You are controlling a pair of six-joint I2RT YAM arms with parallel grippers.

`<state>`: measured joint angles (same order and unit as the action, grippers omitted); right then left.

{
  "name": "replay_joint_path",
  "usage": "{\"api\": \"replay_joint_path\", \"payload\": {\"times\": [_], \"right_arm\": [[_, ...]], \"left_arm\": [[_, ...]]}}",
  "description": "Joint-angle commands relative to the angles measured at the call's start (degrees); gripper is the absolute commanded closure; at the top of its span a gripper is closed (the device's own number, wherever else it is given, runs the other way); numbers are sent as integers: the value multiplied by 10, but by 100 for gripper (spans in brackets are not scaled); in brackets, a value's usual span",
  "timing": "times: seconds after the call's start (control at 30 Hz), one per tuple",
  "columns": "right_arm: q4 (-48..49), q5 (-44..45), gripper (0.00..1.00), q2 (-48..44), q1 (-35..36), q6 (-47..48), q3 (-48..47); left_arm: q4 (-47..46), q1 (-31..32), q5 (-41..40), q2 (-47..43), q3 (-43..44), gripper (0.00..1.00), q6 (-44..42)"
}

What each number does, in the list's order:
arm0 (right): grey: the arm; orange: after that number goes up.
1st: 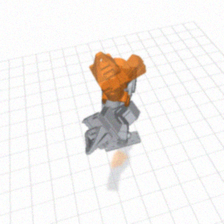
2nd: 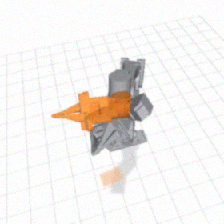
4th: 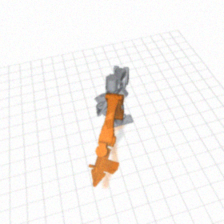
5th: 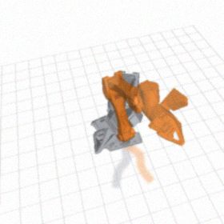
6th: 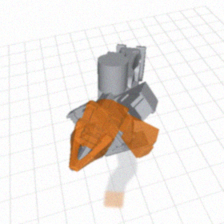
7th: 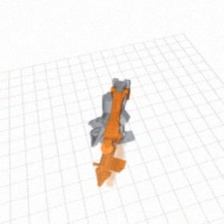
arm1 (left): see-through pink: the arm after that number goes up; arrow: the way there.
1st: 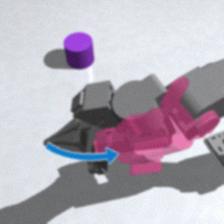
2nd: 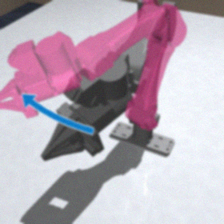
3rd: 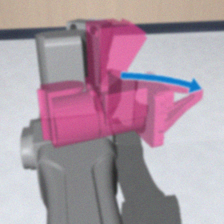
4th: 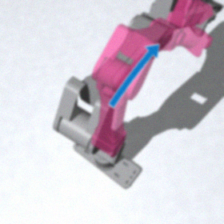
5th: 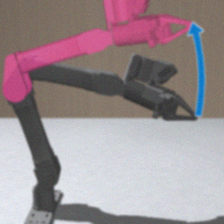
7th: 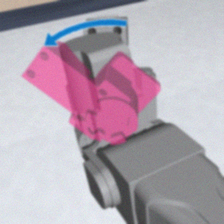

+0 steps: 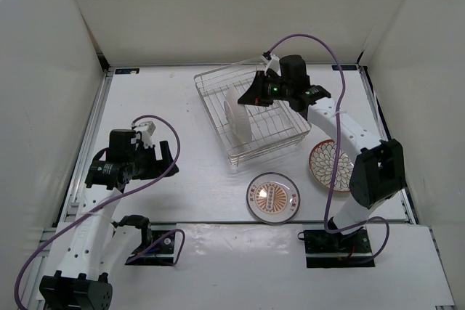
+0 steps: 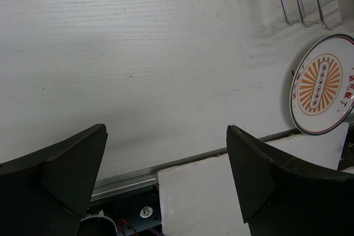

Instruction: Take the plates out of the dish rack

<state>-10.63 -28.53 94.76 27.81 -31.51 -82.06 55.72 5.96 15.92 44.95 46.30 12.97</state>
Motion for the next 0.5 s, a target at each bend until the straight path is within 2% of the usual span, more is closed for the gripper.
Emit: {"api": "replay_joint_path", "payload": {"times": [0.0, 0.03, 0.13, 0.23, 0.3, 0.4, 0.47], "right_arm": [[152, -39, 100, -72, -3, -3, -53], [157, -19, 100, -83, -1, -2, -35], [154, -49, 100, -75, -3, -15, -55], [185, -21, 100, -91, -3, -16, -27], [186, -60, 100, -77, -7, -26, -49], [222, -29, 100, -99, -5, -32, -12], [232, -55, 100, -92, -7, -46, -24]], "left_arm": [[1, -2, 5, -5, 3, 0, -2], [1, -2, 6, -4, 3, 0, -1], [-1, -2, 3, -5, 2, 0, -1], [2, -3, 5, -6, 3, 0, -1], [0, -3, 5, -5, 2, 0, -1], [2, -2, 5, -6, 3, 0, -2], [1, -2, 5, -6, 2, 0, -1]]}}
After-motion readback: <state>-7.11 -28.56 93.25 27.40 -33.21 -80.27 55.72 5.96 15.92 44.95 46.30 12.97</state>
